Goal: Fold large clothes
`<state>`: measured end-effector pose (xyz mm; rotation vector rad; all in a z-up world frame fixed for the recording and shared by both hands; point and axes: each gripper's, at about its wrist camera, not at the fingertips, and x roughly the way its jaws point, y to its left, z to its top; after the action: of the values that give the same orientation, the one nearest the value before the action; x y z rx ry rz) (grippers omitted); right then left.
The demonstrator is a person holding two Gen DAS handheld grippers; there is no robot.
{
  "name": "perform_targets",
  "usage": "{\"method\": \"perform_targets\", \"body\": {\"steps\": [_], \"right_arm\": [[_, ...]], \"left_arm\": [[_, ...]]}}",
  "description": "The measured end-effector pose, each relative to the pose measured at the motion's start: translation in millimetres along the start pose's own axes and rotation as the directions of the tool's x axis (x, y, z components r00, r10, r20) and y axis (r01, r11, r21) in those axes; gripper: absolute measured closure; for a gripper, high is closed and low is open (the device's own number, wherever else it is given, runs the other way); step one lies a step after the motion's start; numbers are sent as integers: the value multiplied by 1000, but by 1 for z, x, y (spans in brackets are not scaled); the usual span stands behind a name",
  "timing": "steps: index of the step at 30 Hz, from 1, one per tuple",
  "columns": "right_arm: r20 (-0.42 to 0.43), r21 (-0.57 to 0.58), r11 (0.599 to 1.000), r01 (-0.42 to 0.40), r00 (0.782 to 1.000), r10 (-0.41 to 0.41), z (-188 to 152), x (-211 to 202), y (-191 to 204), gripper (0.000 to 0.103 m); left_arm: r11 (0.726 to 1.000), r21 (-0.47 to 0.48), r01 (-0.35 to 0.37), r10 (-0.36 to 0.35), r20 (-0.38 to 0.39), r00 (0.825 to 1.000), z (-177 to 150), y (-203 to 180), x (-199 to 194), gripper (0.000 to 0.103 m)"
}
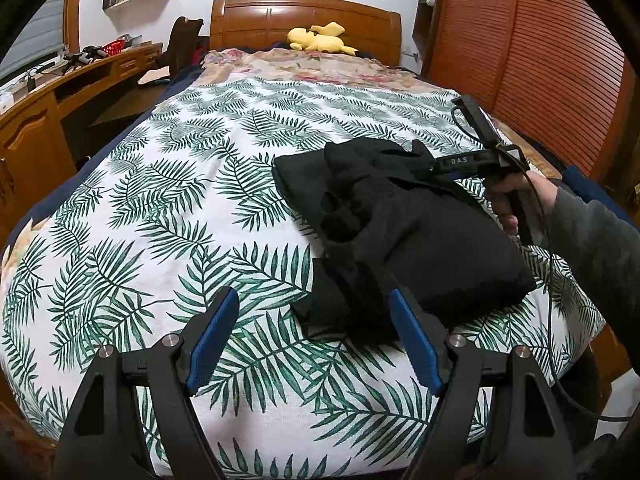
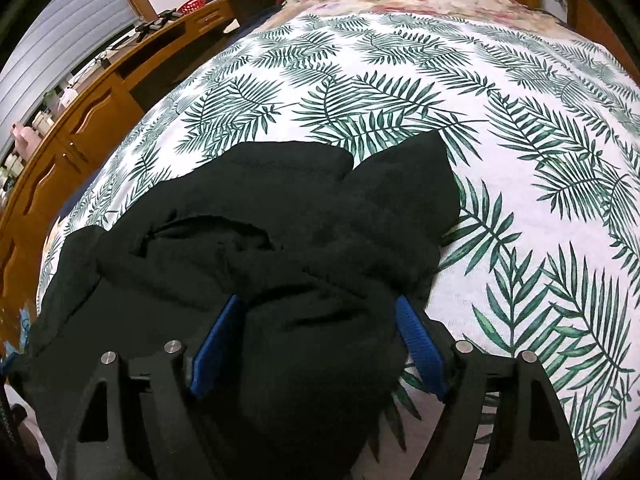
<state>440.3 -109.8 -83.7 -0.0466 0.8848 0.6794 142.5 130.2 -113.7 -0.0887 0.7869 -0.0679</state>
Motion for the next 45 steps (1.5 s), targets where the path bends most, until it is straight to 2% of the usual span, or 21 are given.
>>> {"method": "perform_targets", "body": {"steps": [9,14,19,21,24,26,28,33,39,41,44,45], "right_arm": [[-19,5,1000,-8,1000,8,0,-4,-3,27],[-23,23,1000,14,1000,-14,-1,-5,-4,16],[-27,79,996,-32,999,34,-4,0,-14,15],[-26,81,995,-50,998,52,-4,1,-15,21],[-17,72,994,-84,996,86,-7,-2,-16,42],[6,75,990,-119,993,119,-11,-10,-19,63],[41,65,988,-143,989,140,-16,-21,-21,71],[95,38,992,-116,989,112,-51,-51,-25,74],[145,72,994,-82,987,71,-105,-93,-44,77],[165,91,994,-66,985,51,-121,-106,-51,78],[173,121,992,-48,985,27,-138,-119,-63,78],[172,128,991,-44,985,22,-141,-121,-67,78]], "left_arm": [[1000,1,3,-3,-9,1000,-7,-3,-1,24],[1000,-8,3,-3,-18,1000,-10,-1,0,24],[1000,-8,10,-10,-38,999,-14,-3,4,24],[1000,-6,14,-14,-46,999,-16,-5,6,24],[1000,-8,21,-21,-58,998,-19,-6,10,24],[1000,-13,26,-27,-68,997,-21,-6,14,24],[999,-12,33,-34,-75,997,-23,-6,16,24],[999,-15,41,-42,-83,996,-25,-6,20,24],[998,-17,56,-57,-67,996,-23,-4,26,26],[997,-20,80,-81,-64,995,-22,-4,29,39],[995,-22,99,-100,-77,992,-20,-6,37,52],[994,-17,105,-106,-80,991,-18,-8,40,53]]}}
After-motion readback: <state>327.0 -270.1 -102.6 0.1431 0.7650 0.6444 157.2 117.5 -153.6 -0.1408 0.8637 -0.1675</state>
